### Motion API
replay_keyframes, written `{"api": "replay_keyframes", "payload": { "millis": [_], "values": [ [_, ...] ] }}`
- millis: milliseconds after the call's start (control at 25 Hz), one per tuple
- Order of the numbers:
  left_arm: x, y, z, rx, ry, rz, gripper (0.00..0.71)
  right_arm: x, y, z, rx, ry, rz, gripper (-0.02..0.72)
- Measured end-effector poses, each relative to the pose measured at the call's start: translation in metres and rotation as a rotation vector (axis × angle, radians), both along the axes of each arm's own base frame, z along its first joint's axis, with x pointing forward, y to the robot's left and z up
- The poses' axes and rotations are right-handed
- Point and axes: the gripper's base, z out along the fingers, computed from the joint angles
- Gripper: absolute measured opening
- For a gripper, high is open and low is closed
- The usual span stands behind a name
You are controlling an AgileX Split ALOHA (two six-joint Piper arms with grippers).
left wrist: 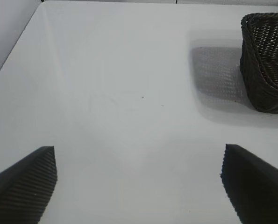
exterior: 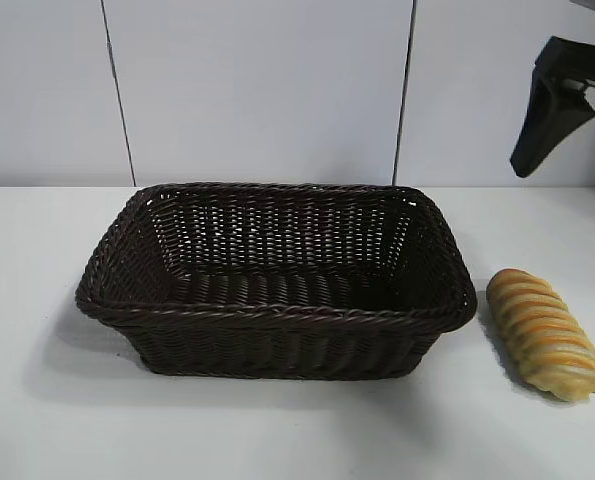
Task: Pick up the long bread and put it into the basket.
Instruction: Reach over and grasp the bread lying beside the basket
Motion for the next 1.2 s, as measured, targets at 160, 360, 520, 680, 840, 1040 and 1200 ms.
{"api": "replay_keyframes", "payload": {
  "millis": [160, 360, 520, 680, 840, 1040, 1200],
  "values": [
    [0.000, 0.000, 0.000, 0.000, 0.000, 0.000, 0.687, 0.011, 0.000, -0.027, 0.000, 0.074, -0.001, 0.694],
    [0.000, 0.000, 0.000, 0.000, 0.000, 0.000, 0.687, 0.021, -0.001, -0.052, -0.003, 0.108, -0.006, 0.670],
    [0.000, 0.000, 0.000, 0.000, 0.000, 0.000, 0.687, 0.028, -0.001, -0.067, -0.006, 0.119, -0.009, 0.663],
    [0.000, 0.000, 0.000, 0.000, 0.000, 0.000, 0.687, 0.034, -0.001, -0.083, -0.005, 0.132, -0.002, 0.661],
    [0.000, 0.000, 0.000, 0.000, 0.000, 0.000, 0.687, 0.036, -0.001, -0.100, 0.001, 0.146, -0.005, 0.661],
    [0.000, 0.000, 0.000, 0.000, 0.000, 0.000, 0.687, 0.036, -0.001, -0.115, 0.003, 0.168, -0.009, 0.546],
    [0.000, 0.000, 0.000, 0.000, 0.000, 0.000, 0.687, 0.036, 0.001, -0.116, 0.007, 0.163, -0.014, 0.216]
  ]
}}
